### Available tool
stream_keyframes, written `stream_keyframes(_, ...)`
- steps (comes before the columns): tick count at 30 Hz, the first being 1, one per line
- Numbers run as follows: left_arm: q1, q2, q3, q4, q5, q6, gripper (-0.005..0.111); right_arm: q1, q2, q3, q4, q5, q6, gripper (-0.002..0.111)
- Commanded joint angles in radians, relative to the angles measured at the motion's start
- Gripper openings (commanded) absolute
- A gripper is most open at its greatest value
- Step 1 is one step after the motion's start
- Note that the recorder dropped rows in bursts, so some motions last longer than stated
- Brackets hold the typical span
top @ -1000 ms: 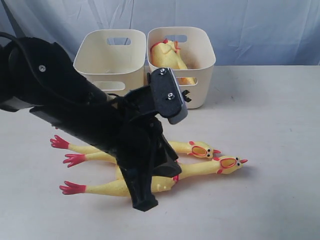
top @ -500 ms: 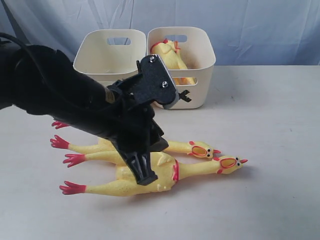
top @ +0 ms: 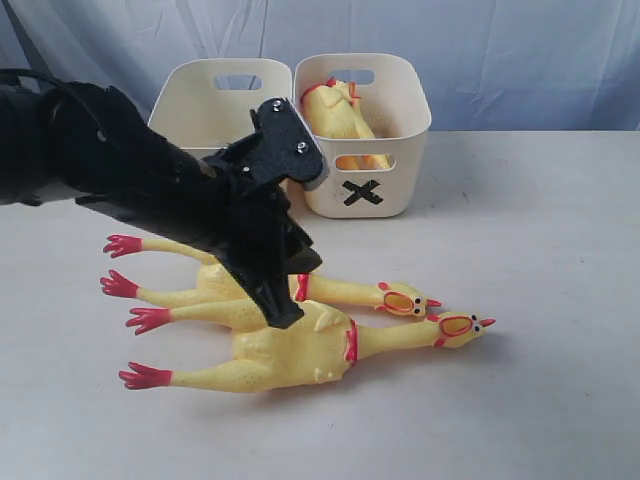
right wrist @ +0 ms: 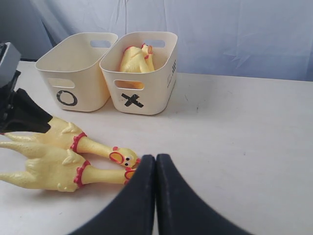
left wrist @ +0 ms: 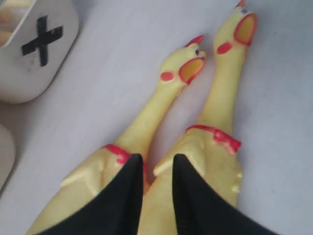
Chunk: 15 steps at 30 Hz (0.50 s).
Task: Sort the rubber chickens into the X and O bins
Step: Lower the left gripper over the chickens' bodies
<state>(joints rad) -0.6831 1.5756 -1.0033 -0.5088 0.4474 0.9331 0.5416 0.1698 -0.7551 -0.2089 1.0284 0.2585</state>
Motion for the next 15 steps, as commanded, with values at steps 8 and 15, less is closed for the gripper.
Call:
stream_keyframes(8, -0.022, 0.166, -0.025, -0.434, 0.037, 0.535, 0.027, -0.004, -0.004, 0.004, 0.0, 0.001, -0.003, 0.0)
stream_keyframes(15, -0.147, 0.197, -0.08, -0.5, -0.133, 0.588, 0.029, -0.004, -0.004, 0.004, 0.0, 0.001, -0.003, 0.0)
